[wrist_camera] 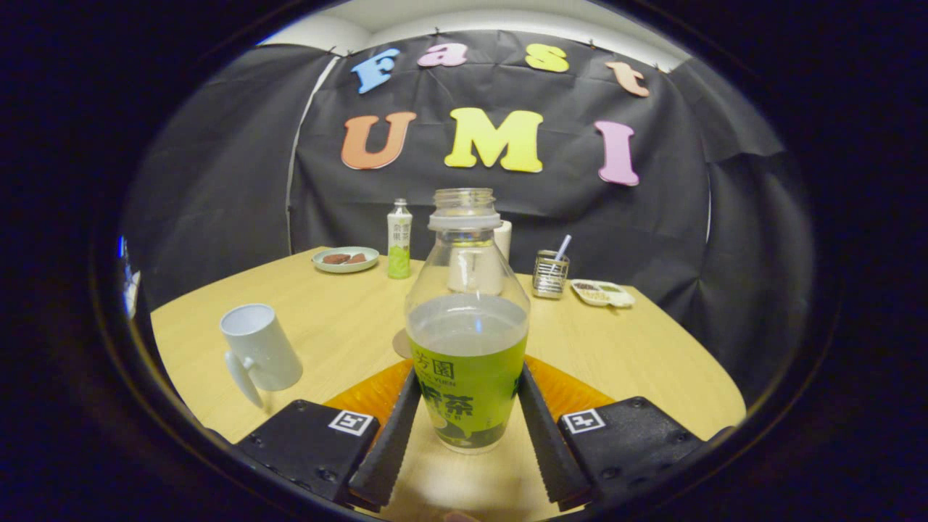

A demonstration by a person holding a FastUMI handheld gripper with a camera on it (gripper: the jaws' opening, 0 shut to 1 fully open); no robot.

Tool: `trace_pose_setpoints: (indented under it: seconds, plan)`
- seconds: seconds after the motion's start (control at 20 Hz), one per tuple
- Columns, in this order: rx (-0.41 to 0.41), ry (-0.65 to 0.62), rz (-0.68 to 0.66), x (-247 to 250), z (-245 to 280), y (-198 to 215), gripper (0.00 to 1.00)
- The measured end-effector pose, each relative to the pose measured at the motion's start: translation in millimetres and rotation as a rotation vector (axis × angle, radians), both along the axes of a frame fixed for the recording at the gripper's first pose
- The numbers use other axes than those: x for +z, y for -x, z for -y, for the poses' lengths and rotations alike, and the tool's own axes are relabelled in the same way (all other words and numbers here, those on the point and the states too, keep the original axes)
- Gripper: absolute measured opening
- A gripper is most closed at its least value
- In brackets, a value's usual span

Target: Take the bottle from table, then pour the juice into the cup, finally place the bottle on the coaster

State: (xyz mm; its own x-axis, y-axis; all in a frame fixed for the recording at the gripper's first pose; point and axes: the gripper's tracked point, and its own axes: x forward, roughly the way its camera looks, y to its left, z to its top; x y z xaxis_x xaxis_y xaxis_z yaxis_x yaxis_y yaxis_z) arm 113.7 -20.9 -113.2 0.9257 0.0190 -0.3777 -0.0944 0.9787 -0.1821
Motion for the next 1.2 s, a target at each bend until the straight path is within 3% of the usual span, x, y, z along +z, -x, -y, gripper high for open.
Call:
trace_pose_setpoints:
  seconds: [0.3, 0.65, 0.85, 1.2]
  plan:
    - [0.077, 0.370, 0.077, 22, -25, -11, 0.79]
    - [0.113, 0.703, 0.125, 22, -58, -27, 0.80]
    - [0.135, 0.784, 0.103, 14, -70, -34, 0.80]
    - [0.144, 1.027, 0.188, 41, -87, -44, 0.79]
